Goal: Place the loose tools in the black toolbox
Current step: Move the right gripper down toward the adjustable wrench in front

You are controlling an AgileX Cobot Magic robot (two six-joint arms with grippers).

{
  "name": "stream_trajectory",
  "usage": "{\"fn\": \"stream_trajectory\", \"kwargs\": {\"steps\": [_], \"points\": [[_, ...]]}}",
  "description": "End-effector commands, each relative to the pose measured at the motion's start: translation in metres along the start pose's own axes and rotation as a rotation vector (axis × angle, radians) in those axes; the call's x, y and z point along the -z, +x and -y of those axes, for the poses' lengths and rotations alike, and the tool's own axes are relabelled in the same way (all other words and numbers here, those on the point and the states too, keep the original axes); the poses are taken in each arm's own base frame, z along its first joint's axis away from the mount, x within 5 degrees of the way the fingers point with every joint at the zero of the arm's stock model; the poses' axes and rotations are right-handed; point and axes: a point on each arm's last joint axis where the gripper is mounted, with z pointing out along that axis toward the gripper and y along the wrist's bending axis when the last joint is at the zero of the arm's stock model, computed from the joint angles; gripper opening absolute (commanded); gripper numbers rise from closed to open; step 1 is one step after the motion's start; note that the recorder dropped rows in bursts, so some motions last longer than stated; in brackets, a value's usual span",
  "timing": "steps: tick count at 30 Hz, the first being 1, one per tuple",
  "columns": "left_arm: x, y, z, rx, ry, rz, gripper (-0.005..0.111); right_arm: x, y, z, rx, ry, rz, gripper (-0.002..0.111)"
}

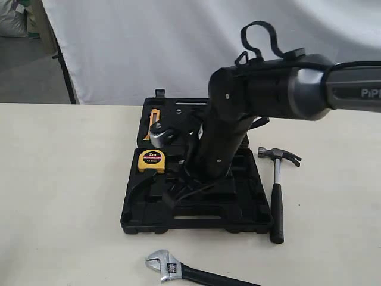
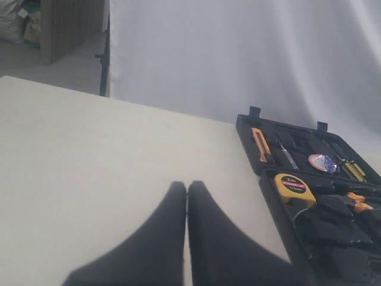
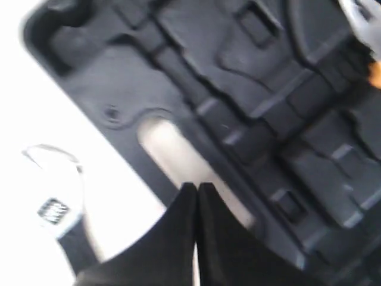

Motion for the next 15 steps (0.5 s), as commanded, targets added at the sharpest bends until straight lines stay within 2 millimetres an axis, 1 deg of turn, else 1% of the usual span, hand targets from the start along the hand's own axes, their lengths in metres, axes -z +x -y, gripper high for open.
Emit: {"fn": "stream_trajectory", "kwargs": {"steps": [1,6,8,10,12,15], "points": [[0.0,-0.002,-0.001,0.0,-0.021,0.02,0.001,0.002,-0.006,-0.029,0.074,-0.021,0.015,0.0],[0.0,-0.002,-0.001,0.0,-0.021,0.02,0.001,0.001,-0.009,-0.059,0.139,-0.045,0.009,0.0],[0.0,-0.002,-0.001,0.0,-0.021,0.02,0.001,0.0,-0.01,-0.069,0.124,-0.052,0.005,0.0],[0.0,-0.002,-0.001,0.0,-0.021,0.02,0.001,0.0,-0.01,-0.076,0.103,-0.054,0.003,0.003],[0.0,-0.002,-0.001,0.0,-0.021,0.02,0.001,0.0,-0.011,-0.082,0.095,-0.04,0.0,0.01],[0.0,-0.002,-0.001,0.0,-0.021,0.02,0.001,0.0,-0.011,-0.086,0.038,-0.024,-0.003,0.03]]}}
